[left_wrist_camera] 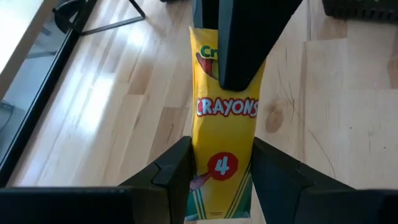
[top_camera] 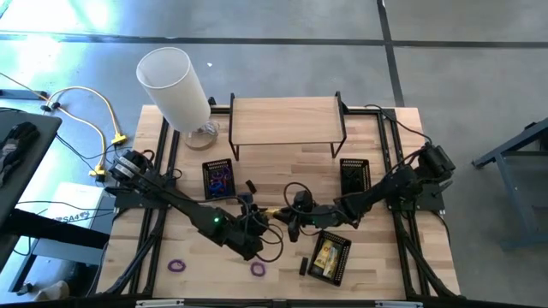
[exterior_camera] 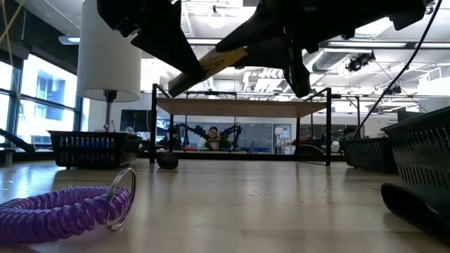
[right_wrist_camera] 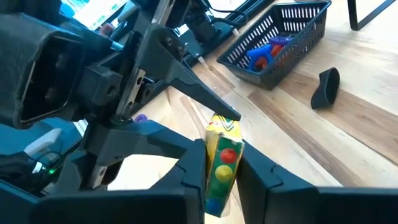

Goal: Pick & Place Office Desk Supplies
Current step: Put the crayon box into the bottom bin

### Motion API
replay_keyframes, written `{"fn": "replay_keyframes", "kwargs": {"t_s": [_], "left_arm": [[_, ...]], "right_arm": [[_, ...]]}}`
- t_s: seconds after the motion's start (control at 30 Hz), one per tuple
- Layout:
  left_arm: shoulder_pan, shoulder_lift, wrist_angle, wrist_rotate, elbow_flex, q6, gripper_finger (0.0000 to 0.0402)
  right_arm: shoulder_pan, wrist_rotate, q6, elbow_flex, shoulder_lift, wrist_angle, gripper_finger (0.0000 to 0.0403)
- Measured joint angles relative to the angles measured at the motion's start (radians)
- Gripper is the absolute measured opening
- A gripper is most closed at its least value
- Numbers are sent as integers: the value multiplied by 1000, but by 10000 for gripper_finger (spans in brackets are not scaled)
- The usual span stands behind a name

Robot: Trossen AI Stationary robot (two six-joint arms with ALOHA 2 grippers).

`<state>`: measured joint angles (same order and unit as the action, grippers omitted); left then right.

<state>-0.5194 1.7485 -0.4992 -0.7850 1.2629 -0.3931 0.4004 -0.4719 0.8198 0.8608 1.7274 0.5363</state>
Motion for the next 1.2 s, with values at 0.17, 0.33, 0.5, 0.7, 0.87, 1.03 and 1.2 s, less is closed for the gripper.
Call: {"fn": "replay_keyframes", "kwargs": {"t_s": [0.17, 0.33, 0.5, 0.7, 0.87, 1.03, 1.2], "left_arm": [[-10, 0, 5, 3, 0, 2, 145], [-19, 0, 17, 10, 0, 2, 181], [-24, 0, 41, 10, 0, 2, 205], [-45, 0, 68, -13, 0, 3, 210], [-75, 0, 105, -31, 0, 3, 211], [-116, 0, 187, -34, 0, 4, 211], [-168, -1, 228, -32, 1, 5, 211]], "right_arm": [[0, 5, -1, 0, 0, -7, 48], [1, 10, -30, 2, 0, -4, 47], [14, 6, -61, 2, 0, -5, 44], [39, -15, -92, 2, -6, -10, 43], [66, -26, -142, 2, -38, -15, 43], [110, -77, -169, 2, -98, -99, 43], [187, -180, -194, 3, -164, -220, 42]]}}
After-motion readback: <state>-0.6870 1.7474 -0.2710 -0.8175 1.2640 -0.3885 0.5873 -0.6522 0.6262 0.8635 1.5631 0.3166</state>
